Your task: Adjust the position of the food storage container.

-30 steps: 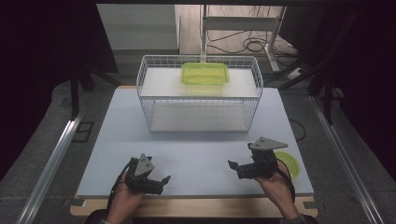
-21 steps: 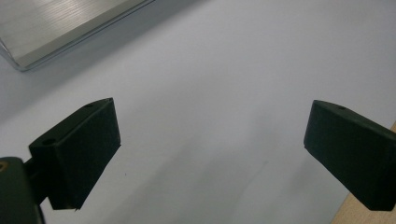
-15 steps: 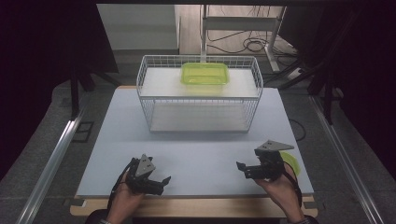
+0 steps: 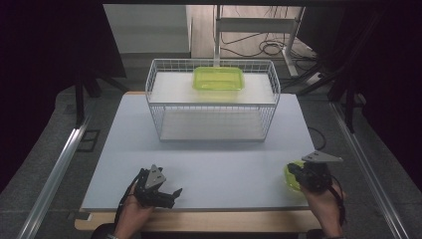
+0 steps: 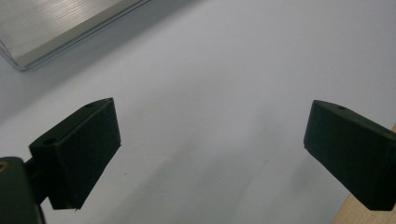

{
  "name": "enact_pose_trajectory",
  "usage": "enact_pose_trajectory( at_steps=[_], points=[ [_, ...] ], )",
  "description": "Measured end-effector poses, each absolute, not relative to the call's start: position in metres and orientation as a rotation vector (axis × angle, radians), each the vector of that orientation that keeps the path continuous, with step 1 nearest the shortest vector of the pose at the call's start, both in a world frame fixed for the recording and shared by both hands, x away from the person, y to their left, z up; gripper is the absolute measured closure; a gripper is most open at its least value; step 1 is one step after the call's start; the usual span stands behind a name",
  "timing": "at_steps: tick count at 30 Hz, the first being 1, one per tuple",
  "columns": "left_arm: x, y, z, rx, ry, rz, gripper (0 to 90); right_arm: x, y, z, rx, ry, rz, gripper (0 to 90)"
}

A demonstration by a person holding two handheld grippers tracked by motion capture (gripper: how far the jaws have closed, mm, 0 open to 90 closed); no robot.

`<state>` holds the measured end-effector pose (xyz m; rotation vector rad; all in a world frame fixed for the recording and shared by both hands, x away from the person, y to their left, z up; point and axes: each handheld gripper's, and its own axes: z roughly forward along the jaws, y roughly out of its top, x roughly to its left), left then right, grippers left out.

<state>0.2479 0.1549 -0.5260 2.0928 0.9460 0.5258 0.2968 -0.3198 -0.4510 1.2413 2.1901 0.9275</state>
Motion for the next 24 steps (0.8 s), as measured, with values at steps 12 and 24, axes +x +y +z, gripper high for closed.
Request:
enact_pose_trajectory(
  at_steps=[12,24],
  points=[
    [0.248,0.154,-0.526,2.103,0.942,0.526,3.8,0.289,-0.385,-0.453,1.416,2.006,0.869,88.8],
    [0.248,0.153,-0.527,2.118,0.938,0.523,3.8,0.288,-0.392,-0.465,1.469,2.024,0.814,88.8]
  ],
)
